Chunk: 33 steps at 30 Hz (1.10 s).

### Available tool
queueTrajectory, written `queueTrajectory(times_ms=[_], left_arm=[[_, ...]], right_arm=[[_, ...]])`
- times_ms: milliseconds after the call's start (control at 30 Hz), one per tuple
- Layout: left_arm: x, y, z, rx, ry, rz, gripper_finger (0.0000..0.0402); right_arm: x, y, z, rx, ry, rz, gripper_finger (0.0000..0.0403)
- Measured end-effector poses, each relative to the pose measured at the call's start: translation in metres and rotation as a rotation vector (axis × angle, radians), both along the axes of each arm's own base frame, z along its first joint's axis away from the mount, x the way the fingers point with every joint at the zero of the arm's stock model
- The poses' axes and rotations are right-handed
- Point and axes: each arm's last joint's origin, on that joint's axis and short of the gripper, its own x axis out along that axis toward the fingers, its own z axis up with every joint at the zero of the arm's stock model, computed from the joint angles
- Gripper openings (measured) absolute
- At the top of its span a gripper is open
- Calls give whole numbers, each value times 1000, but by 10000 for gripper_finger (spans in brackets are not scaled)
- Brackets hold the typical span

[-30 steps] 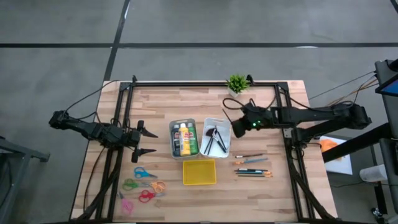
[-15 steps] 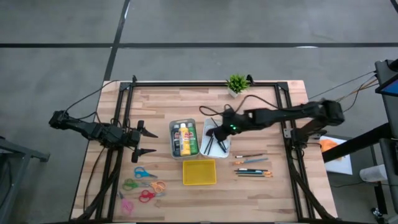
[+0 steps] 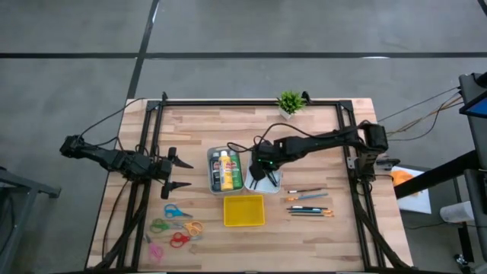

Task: Pick & Place Paint Supplies
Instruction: Put the silver paint brush into the white bin

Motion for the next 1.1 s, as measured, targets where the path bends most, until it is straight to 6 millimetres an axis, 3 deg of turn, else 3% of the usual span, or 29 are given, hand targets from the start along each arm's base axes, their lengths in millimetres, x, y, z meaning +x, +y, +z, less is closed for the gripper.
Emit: queueTrajectory(times_ms=[333,600,867,1100], left_arm=[[0,0,0,0,0,0,306],[0,0,0,0,0,0,306],[0,0,0,0,0,0,306],[0,0,0,0,0,0,306]], right_arm=[[0,-1,2,-5,-6,14,79],[-1,-1,8,-38,-21,61,89],[-14,-4,49,-192,-107,218,89],[-43,-5,93,-338,-169,411,89]])
